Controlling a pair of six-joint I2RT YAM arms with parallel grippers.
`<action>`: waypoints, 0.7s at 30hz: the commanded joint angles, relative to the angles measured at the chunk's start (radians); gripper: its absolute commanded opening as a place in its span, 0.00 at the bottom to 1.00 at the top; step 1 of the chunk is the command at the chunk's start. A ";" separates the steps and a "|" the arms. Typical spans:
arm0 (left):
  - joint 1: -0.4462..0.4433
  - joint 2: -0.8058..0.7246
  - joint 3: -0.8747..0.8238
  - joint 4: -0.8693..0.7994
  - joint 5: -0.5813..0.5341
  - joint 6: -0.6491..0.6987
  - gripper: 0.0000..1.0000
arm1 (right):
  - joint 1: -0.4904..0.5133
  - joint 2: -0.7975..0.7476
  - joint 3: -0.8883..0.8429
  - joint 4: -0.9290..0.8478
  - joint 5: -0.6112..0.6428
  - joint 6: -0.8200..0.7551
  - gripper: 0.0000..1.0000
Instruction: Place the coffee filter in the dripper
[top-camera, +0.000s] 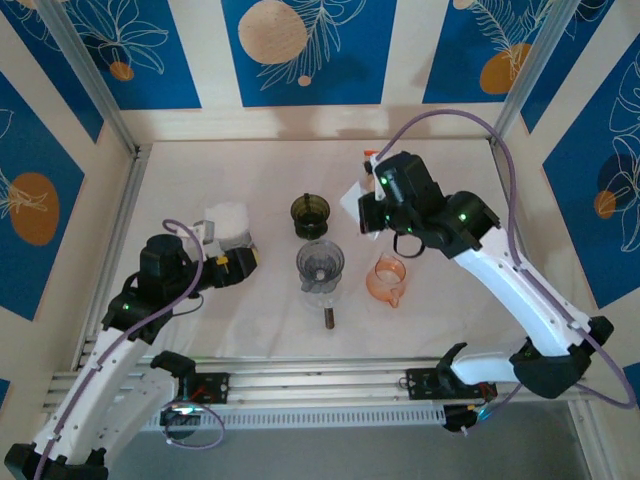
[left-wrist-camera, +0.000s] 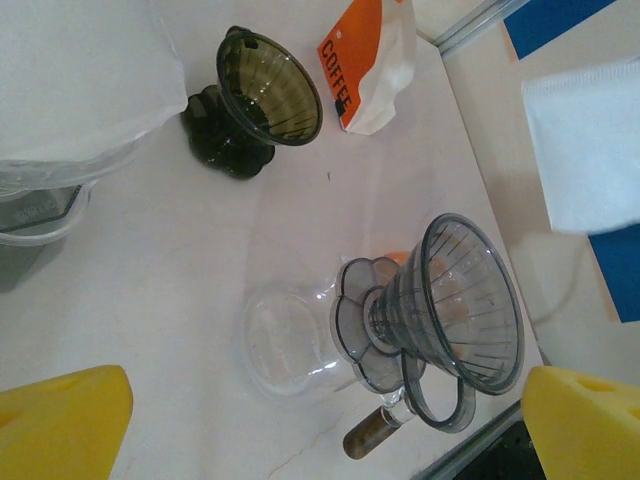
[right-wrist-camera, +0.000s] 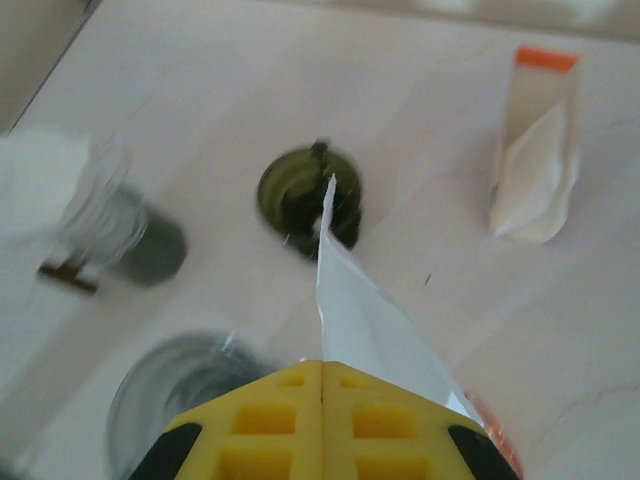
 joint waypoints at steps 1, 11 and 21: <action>0.009 -0.006 0.019 -0.003 0.038 0.030 1.00 | 0.075 -0.003 0.083 -0.212 -0.080 0.029 0.00; 0.009 0.002 0.015 0.004 0.061 0.030 1.00 | 0.200 0.182 0.330 -0.449 -0.148 0.007 0.00; 0.009 -0.008 -0.009 0.031 0.086 0.012 1.00 | 0.214 0.402 0.514 -0.568 -0.094 -0.052 0.00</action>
